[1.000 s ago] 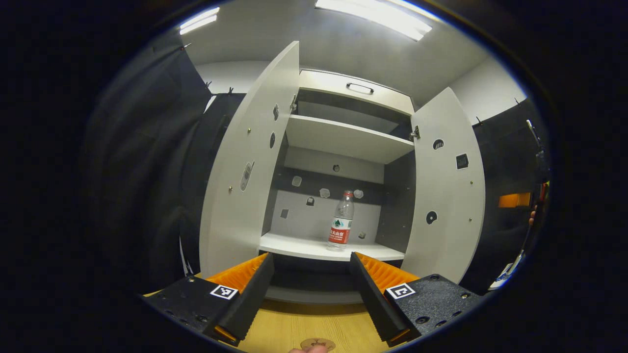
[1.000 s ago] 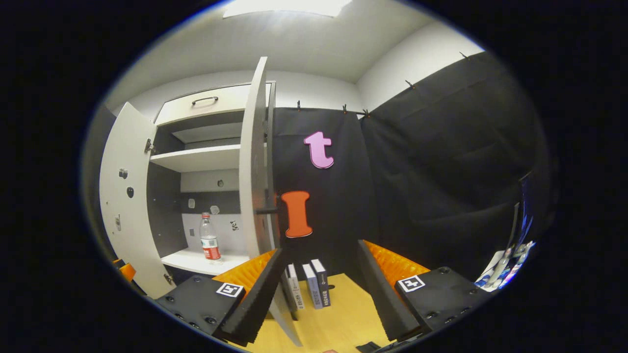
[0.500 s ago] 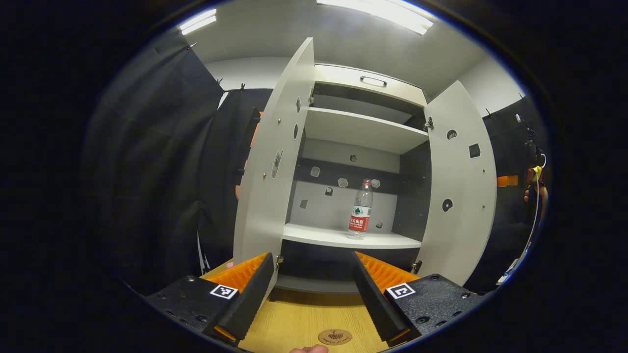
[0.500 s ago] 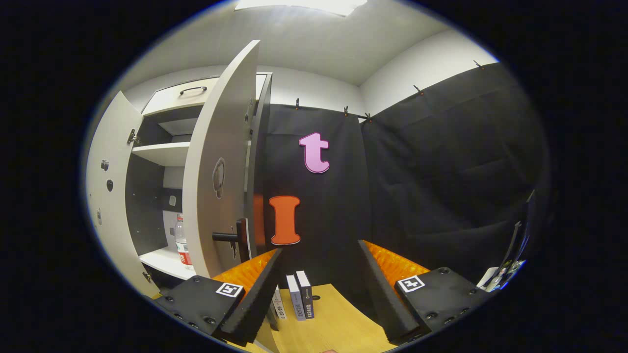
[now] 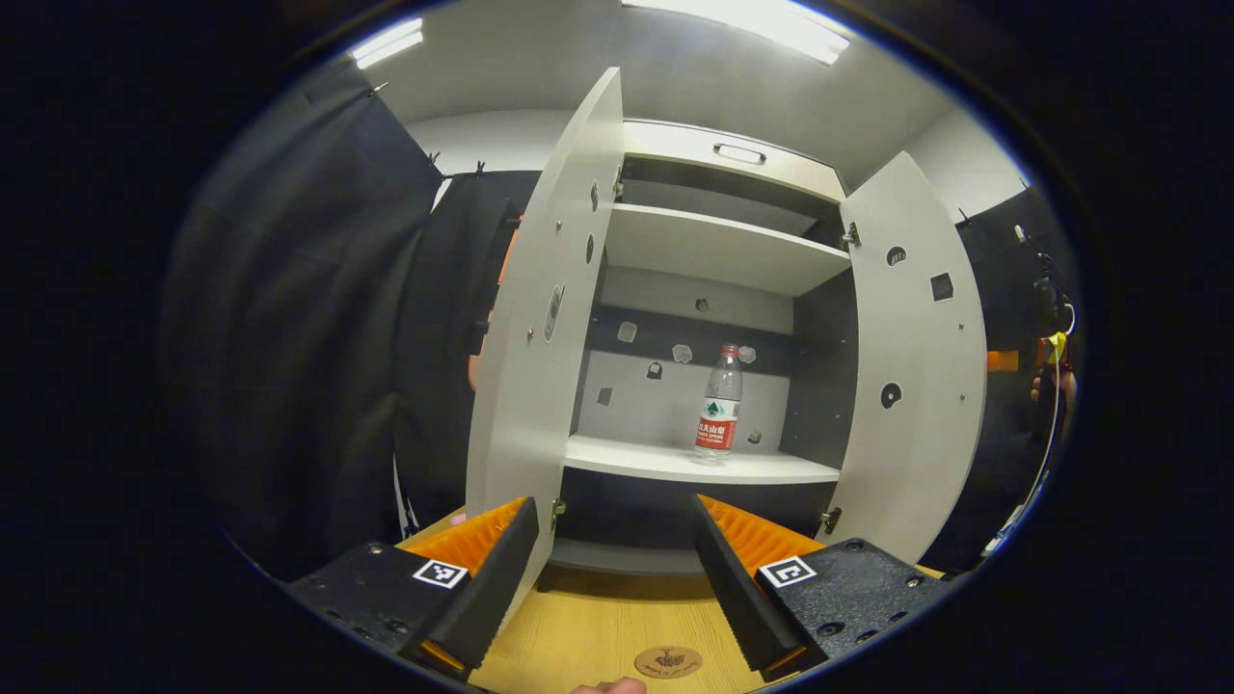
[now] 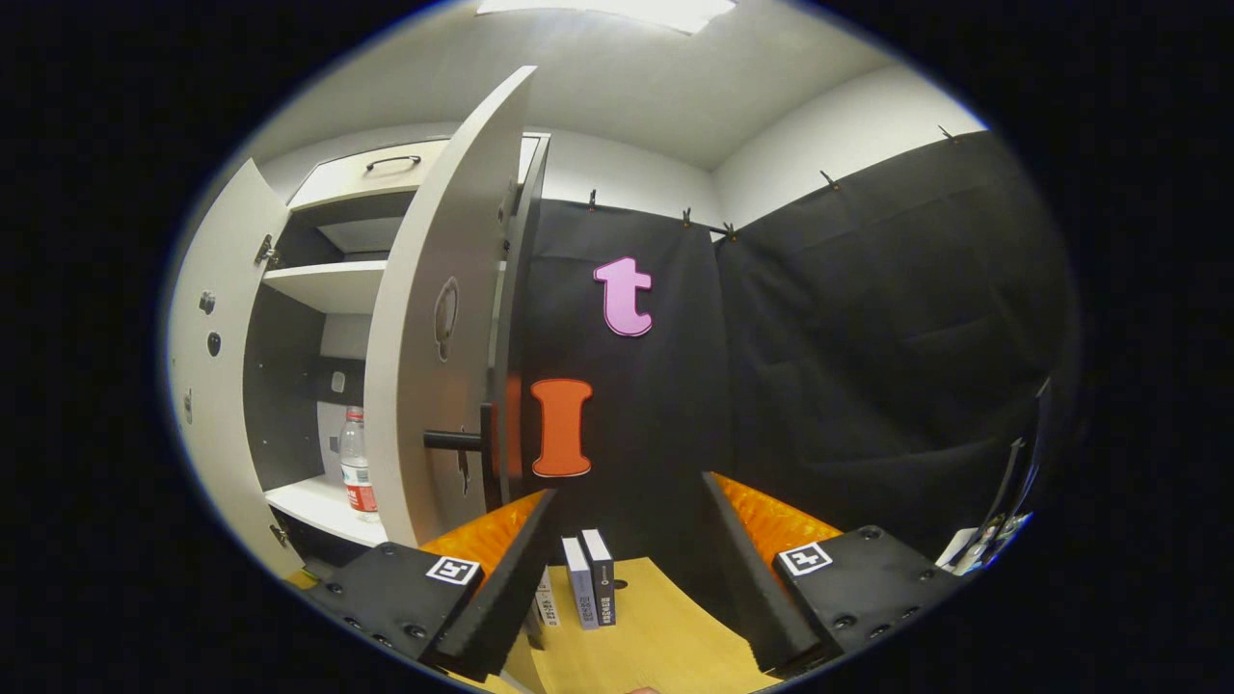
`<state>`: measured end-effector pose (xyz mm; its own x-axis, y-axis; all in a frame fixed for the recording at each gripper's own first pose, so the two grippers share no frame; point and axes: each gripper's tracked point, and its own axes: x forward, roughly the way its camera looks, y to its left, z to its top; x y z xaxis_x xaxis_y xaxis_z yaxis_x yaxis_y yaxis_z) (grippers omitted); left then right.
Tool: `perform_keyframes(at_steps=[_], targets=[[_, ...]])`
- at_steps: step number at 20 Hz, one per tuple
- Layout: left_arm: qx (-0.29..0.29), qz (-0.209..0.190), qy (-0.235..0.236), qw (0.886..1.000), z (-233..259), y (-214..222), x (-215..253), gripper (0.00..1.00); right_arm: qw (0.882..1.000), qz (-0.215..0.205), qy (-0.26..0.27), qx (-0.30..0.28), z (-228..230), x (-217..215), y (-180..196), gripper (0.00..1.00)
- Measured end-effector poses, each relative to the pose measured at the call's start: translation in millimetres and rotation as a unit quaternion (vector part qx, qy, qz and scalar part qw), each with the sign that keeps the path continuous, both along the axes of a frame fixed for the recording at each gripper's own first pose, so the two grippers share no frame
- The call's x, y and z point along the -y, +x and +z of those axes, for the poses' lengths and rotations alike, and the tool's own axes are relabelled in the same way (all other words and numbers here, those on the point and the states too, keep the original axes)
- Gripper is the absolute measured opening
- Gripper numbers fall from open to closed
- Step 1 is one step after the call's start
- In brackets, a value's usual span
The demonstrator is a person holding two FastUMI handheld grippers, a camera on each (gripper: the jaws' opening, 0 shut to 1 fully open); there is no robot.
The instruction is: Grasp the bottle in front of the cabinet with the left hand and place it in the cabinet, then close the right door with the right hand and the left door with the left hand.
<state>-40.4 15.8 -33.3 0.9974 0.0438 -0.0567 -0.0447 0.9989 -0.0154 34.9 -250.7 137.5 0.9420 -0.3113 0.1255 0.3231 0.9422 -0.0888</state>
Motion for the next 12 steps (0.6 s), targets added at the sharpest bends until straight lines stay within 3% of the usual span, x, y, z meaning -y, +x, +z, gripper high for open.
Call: perform_keyframes(at_steps=[12], targets=[[0.008,-0.018,-0.022,1.0,2,15,8,0.95,0.999,0.047,-0.008,0.011,-5,-72,4,0.96]])
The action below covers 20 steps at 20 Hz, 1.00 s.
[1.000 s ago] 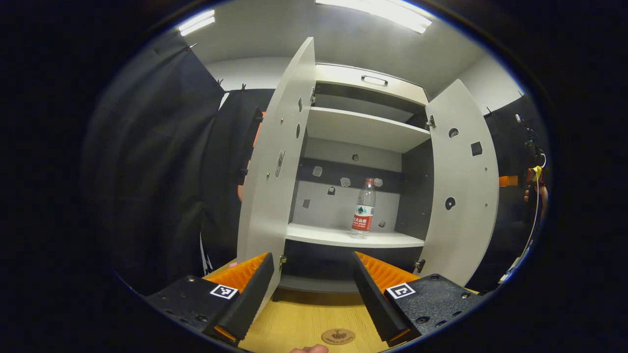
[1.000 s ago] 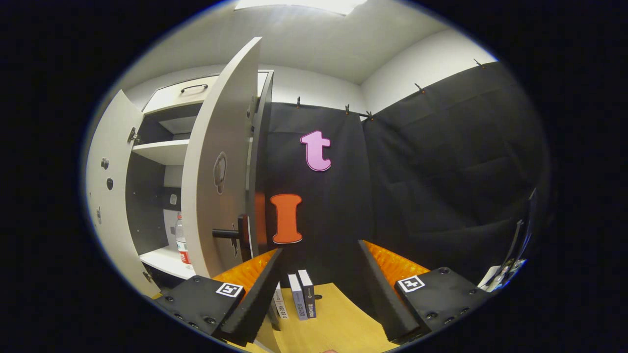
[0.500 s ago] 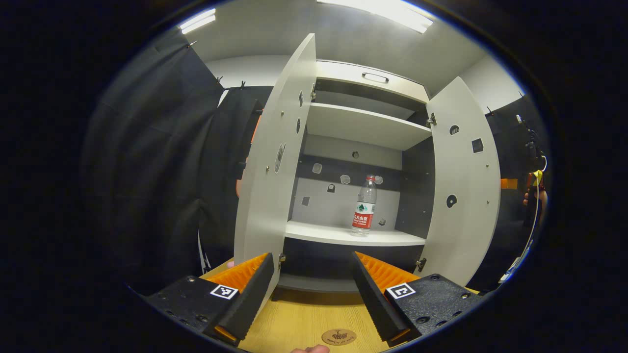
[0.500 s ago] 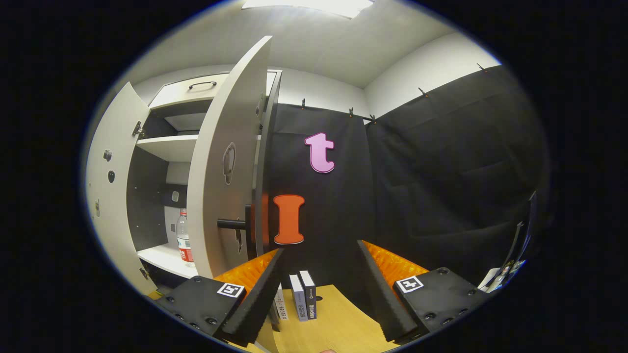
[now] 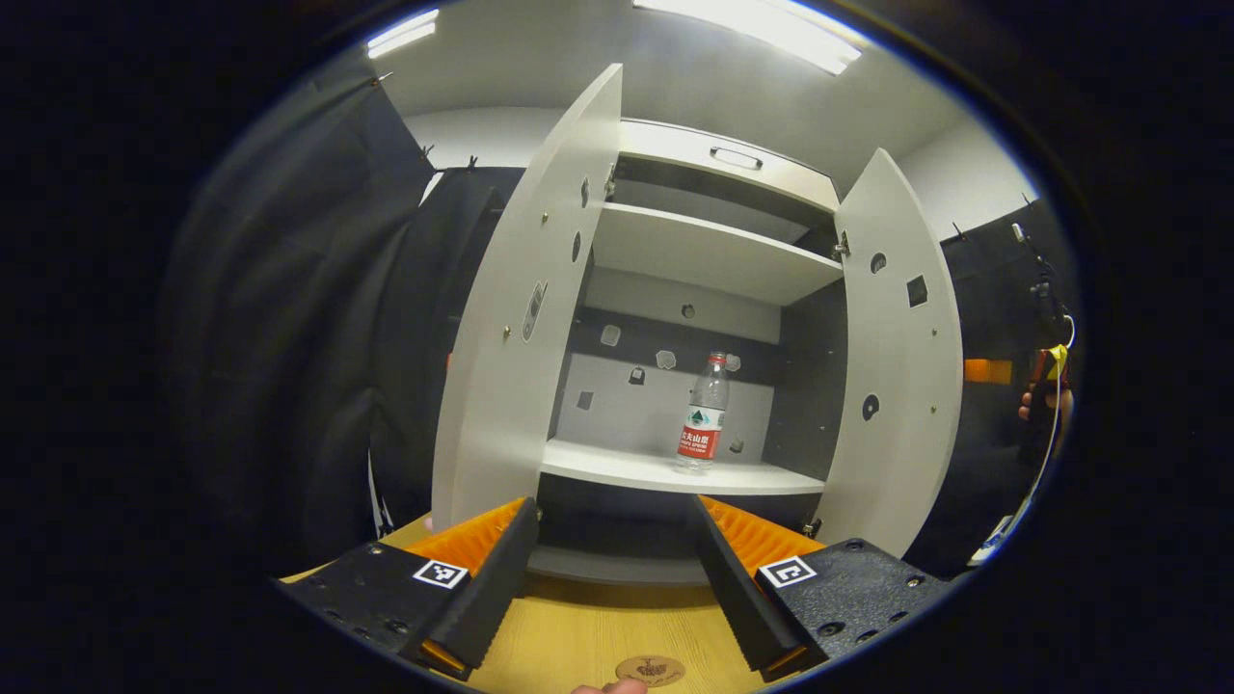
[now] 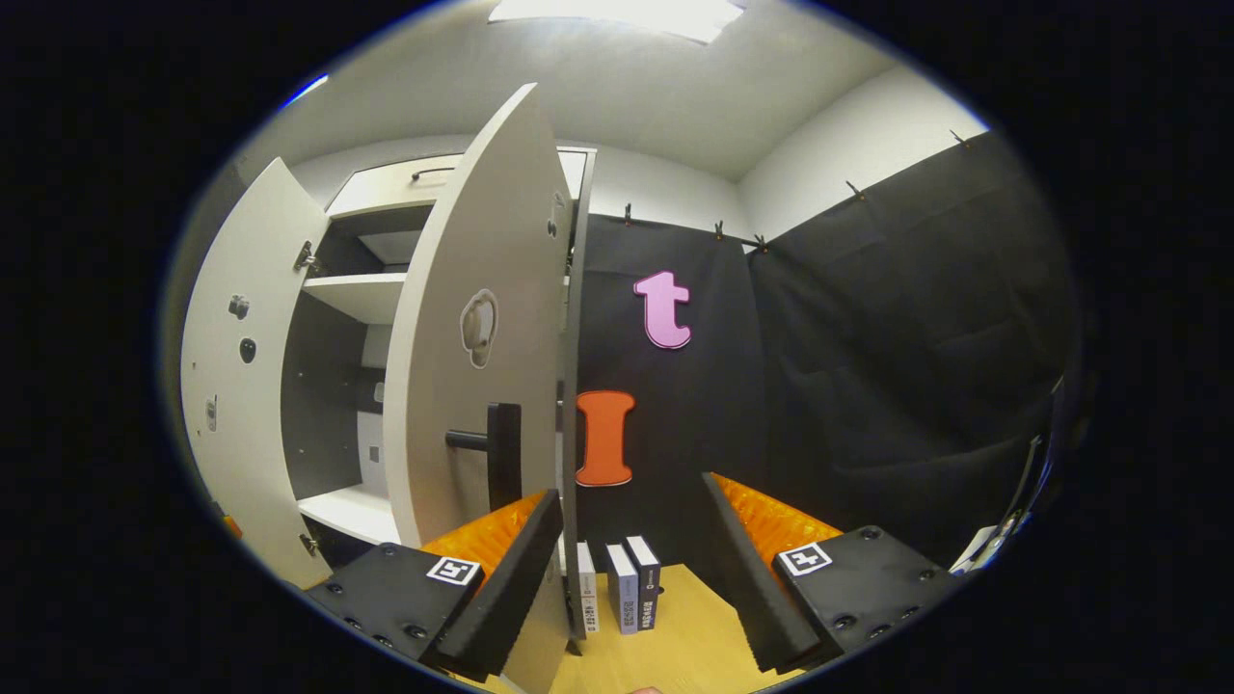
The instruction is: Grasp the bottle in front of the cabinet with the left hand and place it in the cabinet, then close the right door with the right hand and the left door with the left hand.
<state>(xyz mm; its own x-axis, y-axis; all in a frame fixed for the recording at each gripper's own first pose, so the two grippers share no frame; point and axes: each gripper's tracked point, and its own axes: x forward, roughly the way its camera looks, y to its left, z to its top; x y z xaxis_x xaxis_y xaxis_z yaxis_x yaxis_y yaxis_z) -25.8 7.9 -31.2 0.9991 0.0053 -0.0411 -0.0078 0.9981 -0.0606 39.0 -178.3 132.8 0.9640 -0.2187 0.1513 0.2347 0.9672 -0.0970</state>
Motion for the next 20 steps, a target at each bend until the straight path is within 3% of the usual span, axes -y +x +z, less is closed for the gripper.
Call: perform_keyframes(at_steps=[10,20], targets=[[0.007,0.024,0.013,1.0,12,-8,-21,0.94,0.995,0.092,0.028,-0.011,-12,-68,29,0.96],[0.028,0.036,0.003,0.999,25,-2,-26,0.95,0.983,0.165,0.05,-0.064,-54,-124,54,0.97]])
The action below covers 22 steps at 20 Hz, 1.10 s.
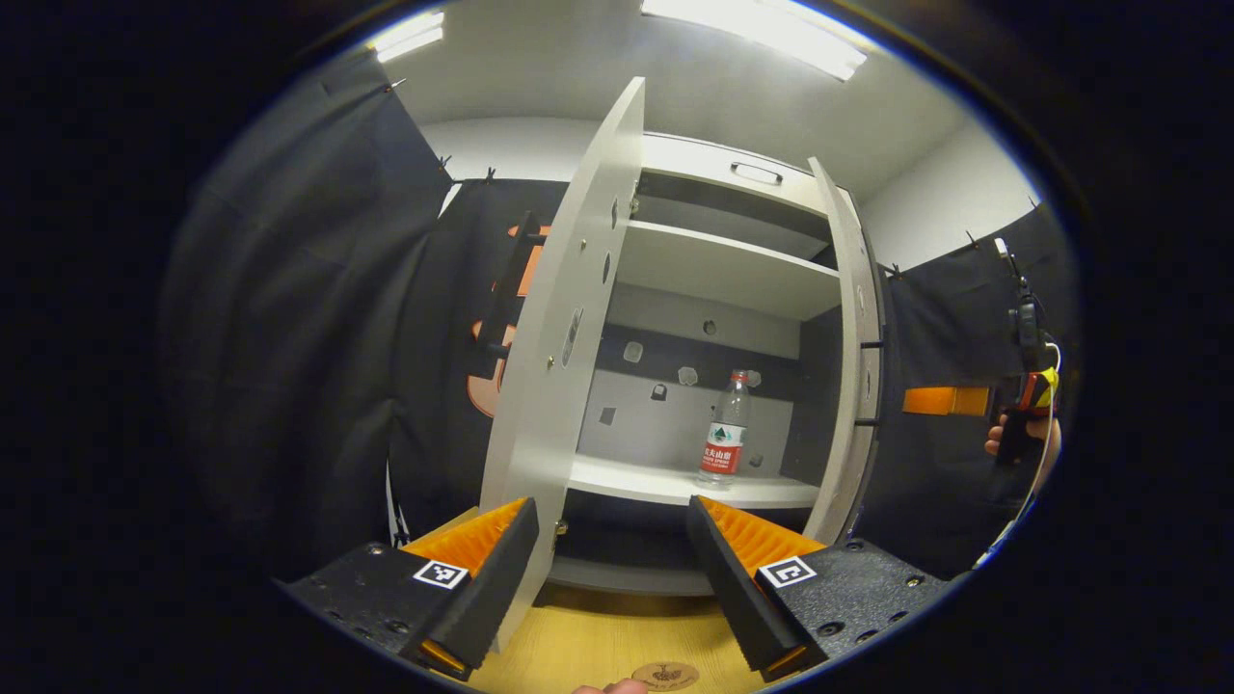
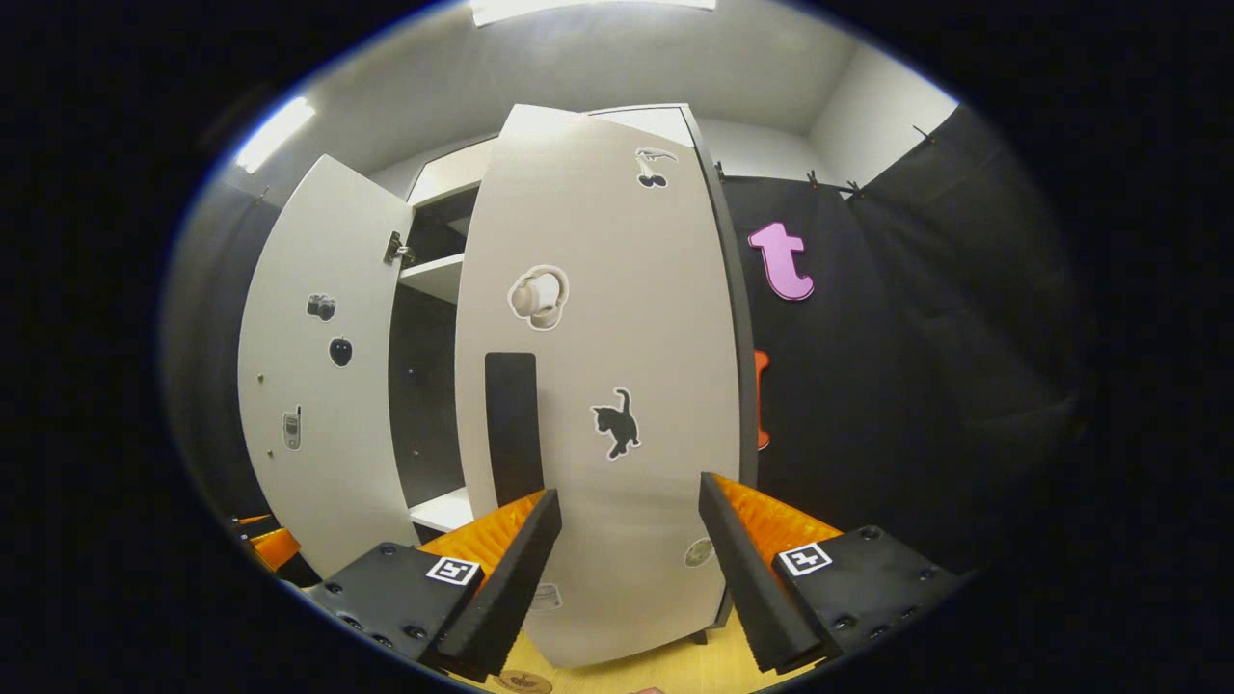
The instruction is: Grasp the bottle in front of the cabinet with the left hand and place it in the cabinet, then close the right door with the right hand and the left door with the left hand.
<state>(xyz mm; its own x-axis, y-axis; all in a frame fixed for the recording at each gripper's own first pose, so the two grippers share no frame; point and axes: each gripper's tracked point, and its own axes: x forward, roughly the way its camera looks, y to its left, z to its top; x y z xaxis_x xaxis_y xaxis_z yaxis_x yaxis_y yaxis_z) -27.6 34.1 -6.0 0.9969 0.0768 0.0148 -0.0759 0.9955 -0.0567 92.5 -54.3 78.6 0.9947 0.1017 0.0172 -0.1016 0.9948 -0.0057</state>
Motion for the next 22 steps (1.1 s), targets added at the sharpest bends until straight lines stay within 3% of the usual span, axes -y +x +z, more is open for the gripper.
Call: perform_keyframes(at_steps=[5,14,17,22], targets=[[0.035,0.029,-0.007,0.999,23,-7,-21,0.92,1.0,0.026,0.007,-0.015,-12,-26,15,0.96],[0.072,0.122,-0.009,0.99,57,-25,-96,0.97,0.999,0.024,0.013,-0.029,-24,-37,34,0.97],[0.081,0.148,-0.014,0.986,65,-28,-120,0.97,0.999,0.023,0.009,-0.026,-23,-40,36,1.0],[0.097,0.188,-0.018,0.977,81,-13,-161,0.94,0.999,0.016,0.008,-0.029,-27,-39,28,0.97]])
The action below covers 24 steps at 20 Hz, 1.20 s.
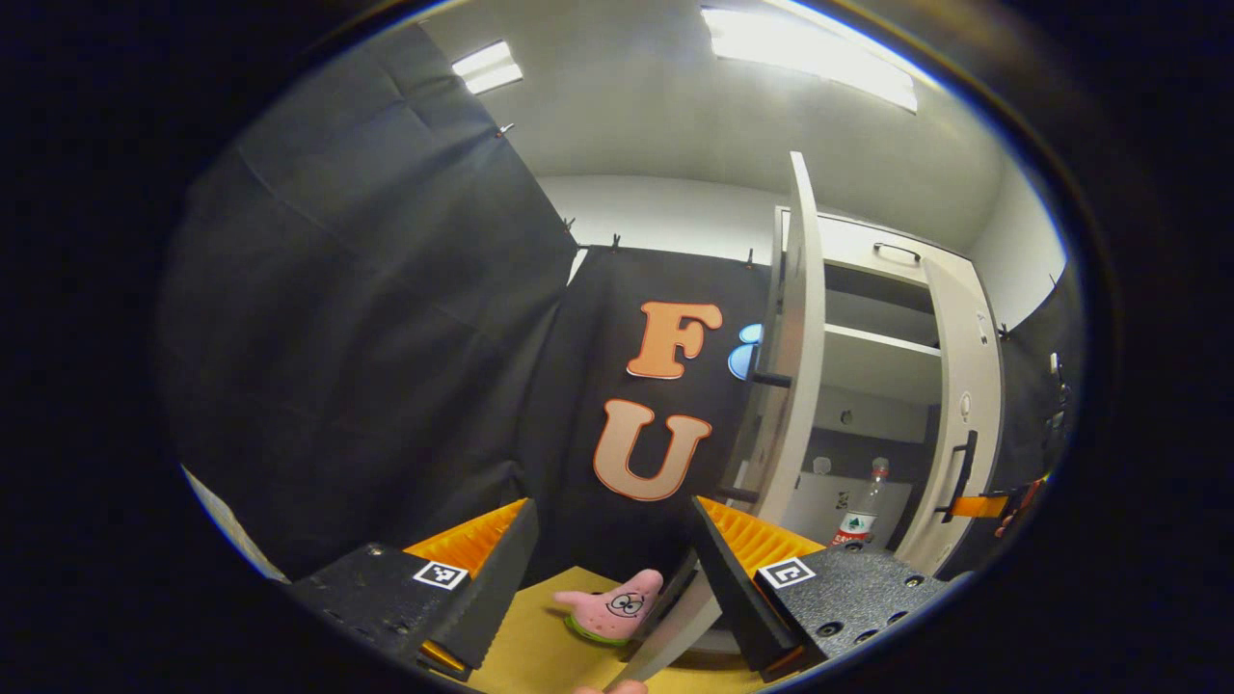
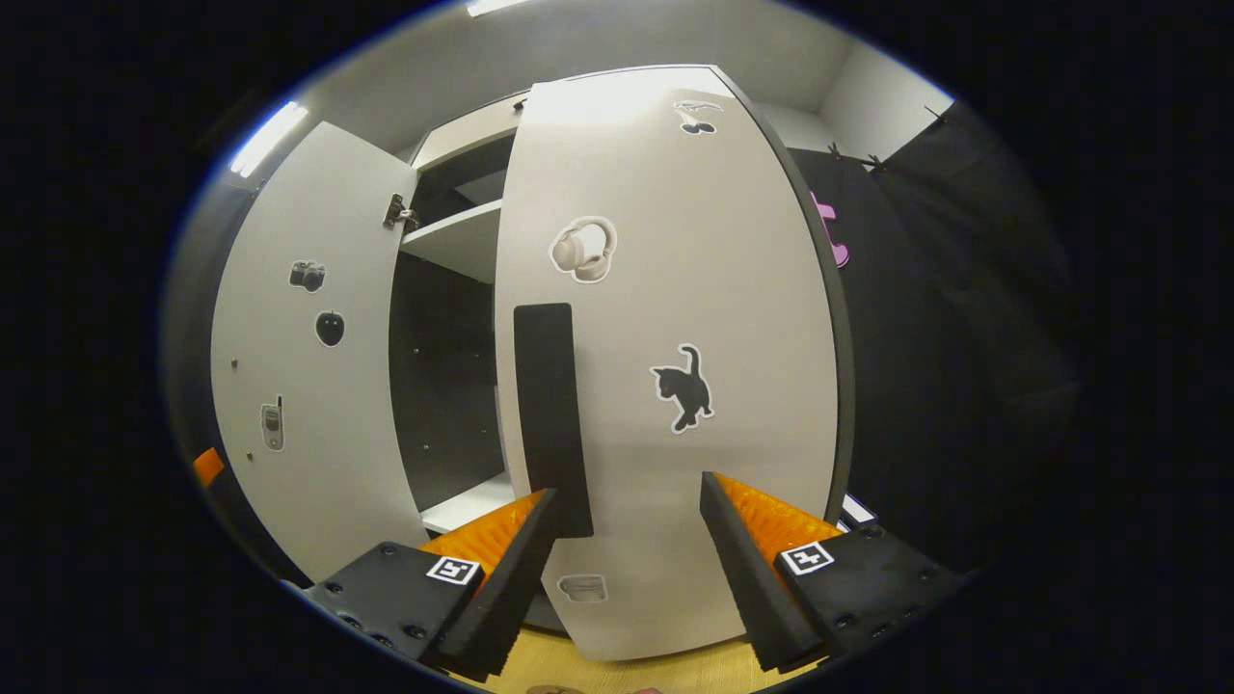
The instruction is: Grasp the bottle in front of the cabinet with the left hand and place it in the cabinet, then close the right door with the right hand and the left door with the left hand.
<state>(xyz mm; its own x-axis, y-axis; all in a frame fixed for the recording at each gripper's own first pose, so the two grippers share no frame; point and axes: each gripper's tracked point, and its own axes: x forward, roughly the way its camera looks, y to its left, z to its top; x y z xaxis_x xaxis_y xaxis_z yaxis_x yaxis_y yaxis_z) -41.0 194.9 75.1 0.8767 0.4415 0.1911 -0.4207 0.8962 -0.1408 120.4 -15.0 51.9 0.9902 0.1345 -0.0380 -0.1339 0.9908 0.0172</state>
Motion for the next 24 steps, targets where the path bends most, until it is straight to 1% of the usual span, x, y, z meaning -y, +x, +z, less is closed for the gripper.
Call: perform_keyframes(at_steps=[1,2,4,5,9,12,15,16,17,18,19,22,24], targets=[[0.004,0.004,-0.005,1.0,3,6,-6,0.92,1.0,0.004,-0.002,0.0,-1,-1,-8,0.97],[0.007,0.004,-0.01,1.0,6,11,-11,0.97,1.0,0.005,-0.006,0.001,-2,1,-19,0.97],[0.004,0.001,-0.015,1.0,5,25,-20,0.92,1.0,-0.008,-0.023,0.008,-2,9,-43,0.97],[-0.001,-0.002,-0.014,1.0,3,32,-23,0.94,0.999,-0.015,-0.027,0.012,-1,13,-55,0.97],[-0.034,-0.008,0.024,0.999,-3,64,-18,0.94,0.999,-0.032,-0.012,0.015,-2,21,-96,0.97],[-0.025,-0.004,0.05,0.998,7,60,-15,0.93,0.999,-0.052,-0.007,0.009,-9,38,-118,0.97],[-0.039,-0.034,0.057,0.997,6,69,-4,0.92,0.997,-0.078,0.005,0.005,-14,59,-132,0.97],[-0.044,-0.042,0.052,0.997,5,69,-1,0.87,0.996,-0.084,0.012,0.003,-16,66,-135,0.97],[-0.046,-0.048,0.045,0.997,5,70,2,0.92,0.996,-0.09,0.018,0.002,-17,71,-138,0.97],[-0.048,-0.053,0.04,0.997,4,69,6,0.88,0.995,-0.094,0.022,0.001,-18,76,-140,0.97],[-0.047,-0.059,0.041,0.996,4,69,11,0.92,0.995,-0.098,0.025,0.001,-17,81,-144,0.97],[-0.053,-0.091,0.065,0.992,4,74,44,0.92,0.993,-0.117,0.01,0.005,-16,100,-150,0.97],[-0.054,-0.112,0.073,0.99,2,77,66,0.92,0.992,-0.127,0.003,0.009,-13,108,-156,0.97]])
